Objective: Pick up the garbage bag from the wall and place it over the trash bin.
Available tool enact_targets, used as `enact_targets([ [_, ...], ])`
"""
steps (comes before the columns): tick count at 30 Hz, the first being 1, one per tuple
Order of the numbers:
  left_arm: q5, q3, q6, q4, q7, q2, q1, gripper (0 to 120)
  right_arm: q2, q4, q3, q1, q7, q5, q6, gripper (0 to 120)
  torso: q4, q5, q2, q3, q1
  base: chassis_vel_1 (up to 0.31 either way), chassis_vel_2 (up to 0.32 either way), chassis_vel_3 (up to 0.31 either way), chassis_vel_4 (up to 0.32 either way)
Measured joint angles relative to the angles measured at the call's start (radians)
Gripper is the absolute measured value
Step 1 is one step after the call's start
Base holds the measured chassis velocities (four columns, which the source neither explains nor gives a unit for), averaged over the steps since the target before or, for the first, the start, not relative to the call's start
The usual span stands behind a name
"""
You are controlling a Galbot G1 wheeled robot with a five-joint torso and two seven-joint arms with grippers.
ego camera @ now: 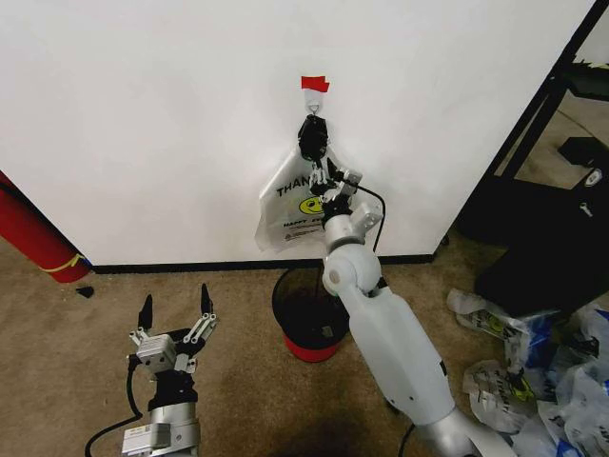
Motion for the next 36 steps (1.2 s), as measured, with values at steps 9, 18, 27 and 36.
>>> enact_targets([
  [9,-0.004,-0.005,-0.005,0.001,0.001,-0.003,-0.005,99,0.013,-0.056,-0.001,0.039,-0.004,0.013,0.013,41,-0.0001,0.0000,0.000,0.000,0.000,0.000,0.000,0.000,0.000],
  [18,-0.020,0.000,-0.022,-0.004,0.006,-0.008,0.004,98,0.024,-0.096,-0.010,0.070,-0.002,0.016,0.022,8,-0.0001,0.0000,0.000,0.000,0.000,0.000,0.000,0.000,0.000],
  [27,-0.016,0.003,-0.042,-0.016,0.024,-0.021,0.009,98,0.001,-0.062,-0.020,0.060,0.007,0.027,0.022,0,0.0000,0.0001,0.000,0.000,0.000,0.000,0.000,0.000,0.000],
  [36,-0.008,0.003,-0.039,-0.016,0.020,-0.018,0.011,98,-0.071,0.097,-0.007,-0.100,-0.006,0.013,0.031,0,-0.0001,0.0002,0.000,0.000,0.000,0.000,0.000,0.000,0.000],
])
